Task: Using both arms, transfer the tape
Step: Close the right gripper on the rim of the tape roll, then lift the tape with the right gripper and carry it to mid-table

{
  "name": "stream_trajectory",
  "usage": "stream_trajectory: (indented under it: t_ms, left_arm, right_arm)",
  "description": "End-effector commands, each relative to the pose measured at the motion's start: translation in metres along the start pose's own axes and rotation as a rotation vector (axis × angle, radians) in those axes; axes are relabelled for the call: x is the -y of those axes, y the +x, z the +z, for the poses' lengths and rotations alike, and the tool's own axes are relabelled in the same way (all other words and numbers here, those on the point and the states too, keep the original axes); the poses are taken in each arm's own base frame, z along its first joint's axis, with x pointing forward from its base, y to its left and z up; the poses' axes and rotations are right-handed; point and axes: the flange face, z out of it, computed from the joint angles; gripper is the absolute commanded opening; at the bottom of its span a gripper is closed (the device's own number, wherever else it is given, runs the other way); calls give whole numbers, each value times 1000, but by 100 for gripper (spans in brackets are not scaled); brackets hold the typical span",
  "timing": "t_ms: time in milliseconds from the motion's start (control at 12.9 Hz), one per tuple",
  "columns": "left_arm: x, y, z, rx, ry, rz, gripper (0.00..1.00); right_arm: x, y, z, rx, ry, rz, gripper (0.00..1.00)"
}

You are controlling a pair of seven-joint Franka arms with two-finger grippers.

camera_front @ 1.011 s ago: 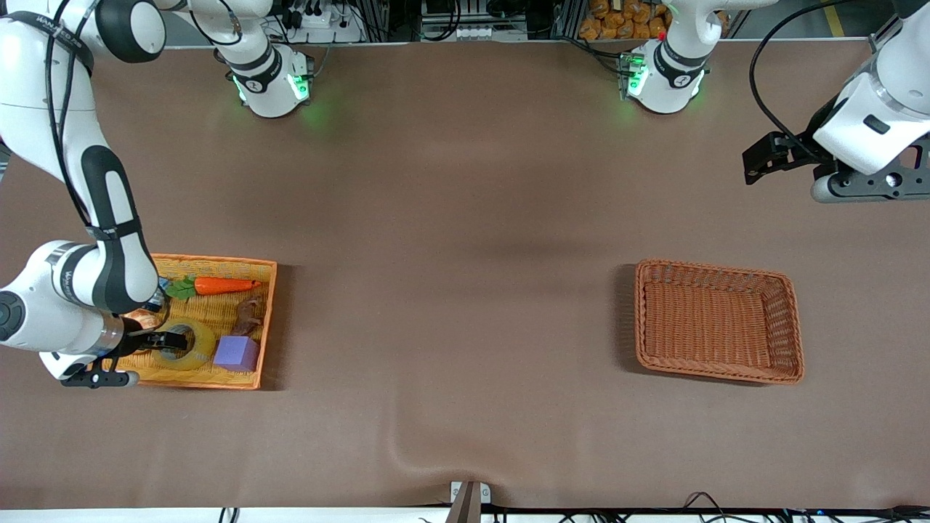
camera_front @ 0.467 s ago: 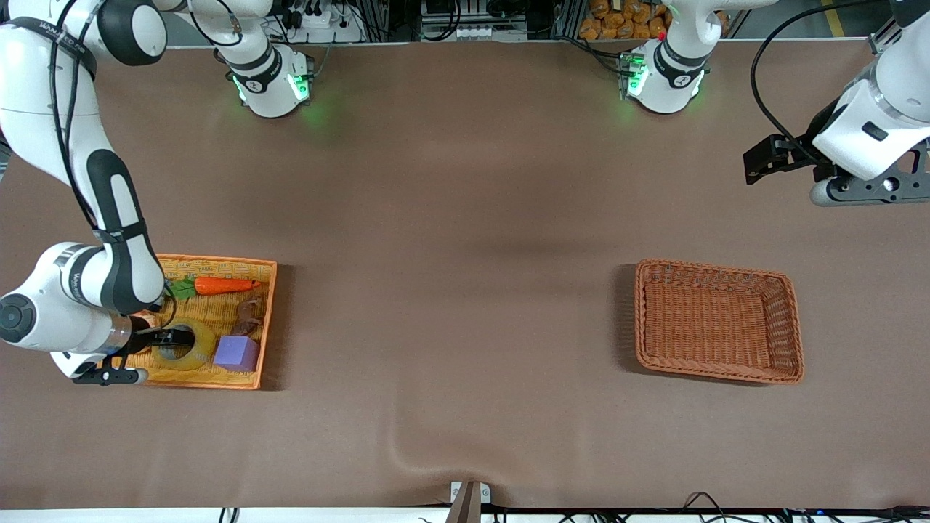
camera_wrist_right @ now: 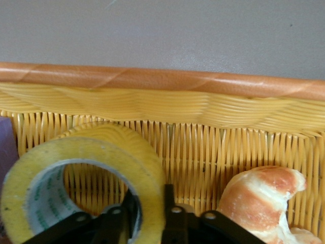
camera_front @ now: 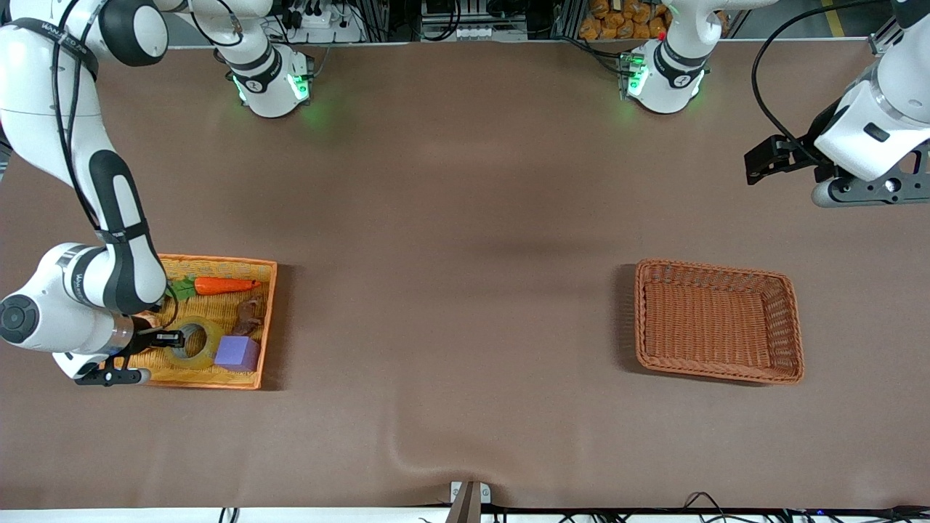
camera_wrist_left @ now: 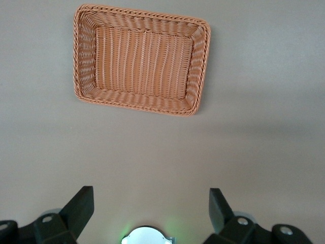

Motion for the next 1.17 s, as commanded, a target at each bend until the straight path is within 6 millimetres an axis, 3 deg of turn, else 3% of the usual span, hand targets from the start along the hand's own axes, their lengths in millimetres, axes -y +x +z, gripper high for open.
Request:
stream_trajectory:
  t_ms: [0, 156, 389, 544, 700, 778, 1089]
  left_arm:
    - [1, -3, -4, 1, -11, -2, 100]
    - [1, -2, -3, 2, -6, -1, 100]
    - [1, -3, -5, -1, -14, -1, 100]
    - [2, -3, -5, -1, -14, -3, 100]
    - [4, -3, -3, 2, -14, -7, 100]
    - [6, -2, -5, -3, -15, -10, 100]
    - [-7, 0, -7, -31, -25, 10, 100]
  right_arm:
    - [1, 3, -5, -6, 1, -11, 0]
    - [1, 3, -24, 23, 11, -8, 0]
    - [9, 9, -91, 155, 33, -19, 0]
    - [19, 3, -112, 223, 52, -29, 0]
    - [60, 4, -149, 194, 51, -57, 0]
    - [90, 6, -155, 189, 35, -2, 0]
    - [200, 7, -148, 190, -24, 191, 0]
